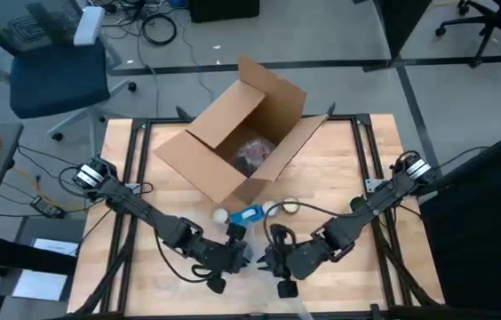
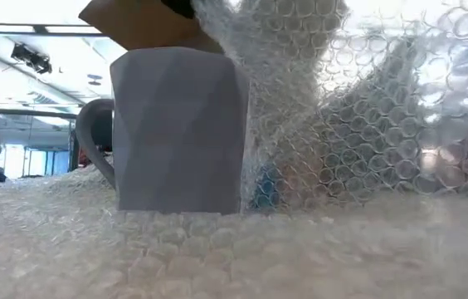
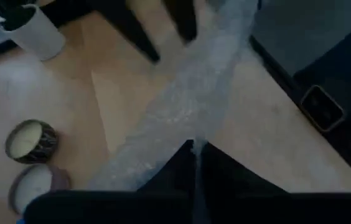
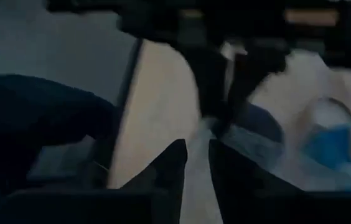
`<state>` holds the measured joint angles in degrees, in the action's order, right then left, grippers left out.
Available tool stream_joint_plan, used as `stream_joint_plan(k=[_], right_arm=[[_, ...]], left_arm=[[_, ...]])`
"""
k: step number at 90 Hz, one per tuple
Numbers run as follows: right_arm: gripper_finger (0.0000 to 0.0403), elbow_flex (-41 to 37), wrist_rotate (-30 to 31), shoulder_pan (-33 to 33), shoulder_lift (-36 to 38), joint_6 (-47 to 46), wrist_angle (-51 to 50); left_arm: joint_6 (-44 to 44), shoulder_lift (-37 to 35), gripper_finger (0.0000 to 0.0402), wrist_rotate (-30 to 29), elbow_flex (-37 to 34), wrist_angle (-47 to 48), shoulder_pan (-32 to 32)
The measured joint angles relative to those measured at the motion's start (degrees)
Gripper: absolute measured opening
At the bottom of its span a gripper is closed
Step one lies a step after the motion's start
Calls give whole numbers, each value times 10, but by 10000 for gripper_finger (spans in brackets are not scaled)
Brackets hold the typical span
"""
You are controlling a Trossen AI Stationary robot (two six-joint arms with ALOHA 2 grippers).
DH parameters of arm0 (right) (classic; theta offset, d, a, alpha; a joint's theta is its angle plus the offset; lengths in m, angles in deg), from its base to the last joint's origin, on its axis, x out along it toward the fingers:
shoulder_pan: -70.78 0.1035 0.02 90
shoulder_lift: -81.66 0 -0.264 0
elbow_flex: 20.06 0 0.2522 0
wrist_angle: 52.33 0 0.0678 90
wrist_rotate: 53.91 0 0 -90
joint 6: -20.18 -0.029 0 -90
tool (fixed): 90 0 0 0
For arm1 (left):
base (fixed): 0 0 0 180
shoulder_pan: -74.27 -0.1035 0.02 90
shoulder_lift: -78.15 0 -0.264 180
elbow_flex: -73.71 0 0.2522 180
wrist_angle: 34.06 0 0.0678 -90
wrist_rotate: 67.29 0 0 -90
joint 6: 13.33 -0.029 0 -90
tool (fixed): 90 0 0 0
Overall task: Wrap mug
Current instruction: Wrap the purple mug with the bubble wrap
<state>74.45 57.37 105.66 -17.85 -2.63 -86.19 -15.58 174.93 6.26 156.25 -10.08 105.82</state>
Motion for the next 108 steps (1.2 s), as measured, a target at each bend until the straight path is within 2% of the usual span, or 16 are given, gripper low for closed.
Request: stream_joint_plan(k=[14, 28, 38, 51, 61, 72, 79, 91, 108], right_arm=[[52, 0, 1, 44, 18, -30, -51], [52, 0, 62, 108, 52, -53, -67], [52, 0, 95, 153, 57, -106, -87], [56, 0, 80, 198, 31, -208, -94], [80, 0, 60, 216, -3, -278, -91], [129, 0, 59, 221, -49, -310, -58], [167, -1, 63, 213, -76, -298, -17], [223, -1, 107, 188, -104, -228, 67], [254, -1, 243, 178, -110, -54, 142]], left_arm=[[15, -13, 1, -58, 0, 17, 0], [27, -22, 0, -94, 0, 25, 0], [55, -28, 0, -137, 0, 47, 0], [103, -28, 0, -165, 0, 75, -4], [125, -28, 0, -182, 0, 108, -4], [168, -28, 0, -221, 0, 160, -8], [200, -28, 0, -227, 0, 179, -12], [222, -28, 0, -230, 0, 186, -15], [225, -28, 0, -246, 0, 186, -18]])
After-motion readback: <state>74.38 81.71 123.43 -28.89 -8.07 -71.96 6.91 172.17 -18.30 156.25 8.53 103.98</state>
